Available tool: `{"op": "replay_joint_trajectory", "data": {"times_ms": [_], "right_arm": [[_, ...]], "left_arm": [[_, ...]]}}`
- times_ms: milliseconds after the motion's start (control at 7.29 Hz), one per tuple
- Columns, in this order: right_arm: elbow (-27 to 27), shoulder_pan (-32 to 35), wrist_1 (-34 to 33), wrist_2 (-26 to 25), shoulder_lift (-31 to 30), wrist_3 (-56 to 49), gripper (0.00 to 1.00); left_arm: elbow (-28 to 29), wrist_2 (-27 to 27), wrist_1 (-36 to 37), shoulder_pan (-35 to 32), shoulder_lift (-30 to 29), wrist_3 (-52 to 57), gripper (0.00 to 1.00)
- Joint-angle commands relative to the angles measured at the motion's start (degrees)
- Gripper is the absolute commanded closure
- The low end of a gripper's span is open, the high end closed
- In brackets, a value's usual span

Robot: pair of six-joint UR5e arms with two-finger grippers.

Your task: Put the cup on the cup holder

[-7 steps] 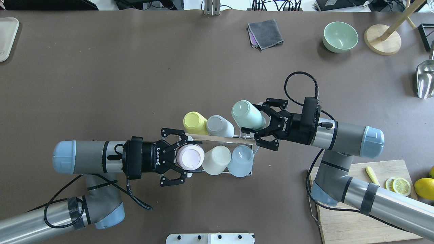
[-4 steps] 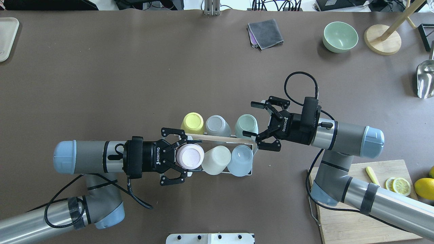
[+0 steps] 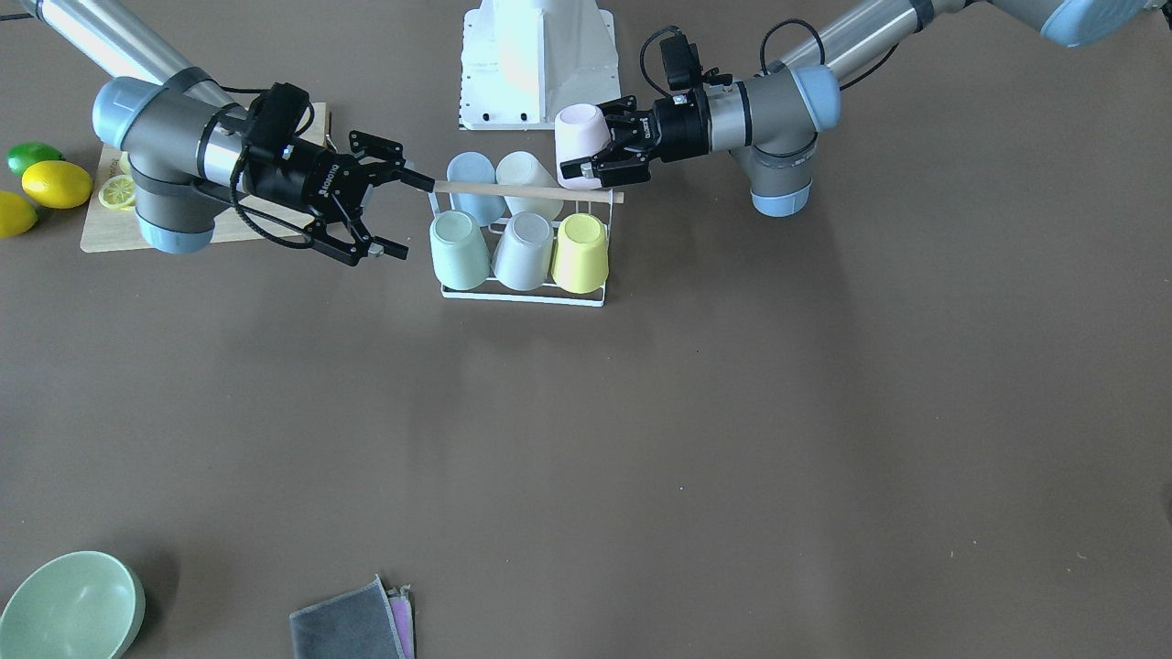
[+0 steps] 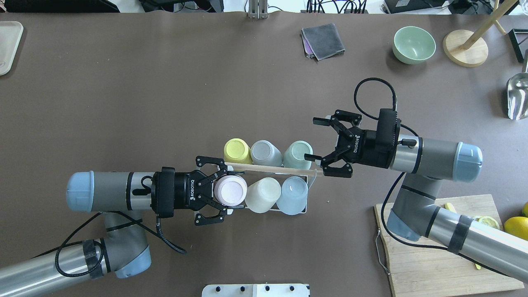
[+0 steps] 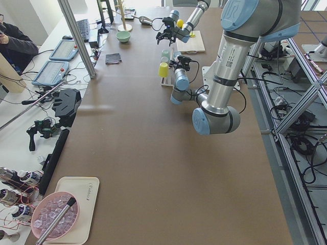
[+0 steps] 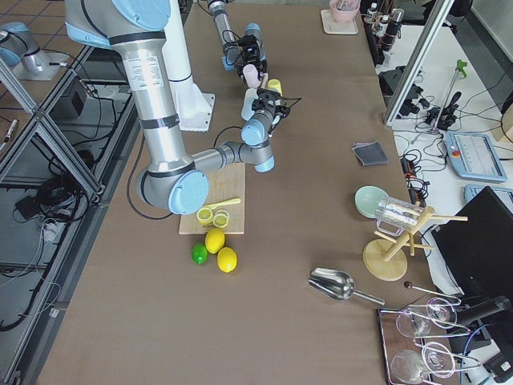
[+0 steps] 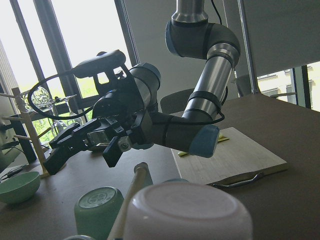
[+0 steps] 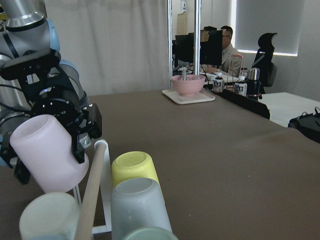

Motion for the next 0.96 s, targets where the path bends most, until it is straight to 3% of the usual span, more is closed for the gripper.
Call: {"op": "replay_joint_trajectory", "data": {"times_ms": [0,137,274,549,686,823], "right_arm": [[7.02,10.47,-15.05,18.32,-7.42,-0.22,0.0],[7.39,15.67,-20.25,26.15,-9.88,-0.39,0.0],[7.13,19.11,-23.43,30.14,-12.87,-0.48,0.0],[7.39,25.97,-34.48,32.01,-16.4,-0.74,0.0],[7.13,28.09,-43.15,32.11,-17.37,-1.09,0.0],[6.17,31.5,-50.98,31.59,-17.55,-1.88,0.0]], "left_arm": [[0.24,0.0,0.0,0.1,-0.21,-0.03,0.51],[0.24,0.0,0.0,0.1,-0.22,-0.03,0.5],[0.24,0.09,0.0,0.02,-0.3,0.06,0.5],[0.41,0.79,0.0,0.19,-0.3,-0.03,0.48],[0.41,0.79,0.0,0.28,-0.22,0.06,0.46],[0.33,0.79,0.0,0.28,-0.22,-0.03,0.02]]}}
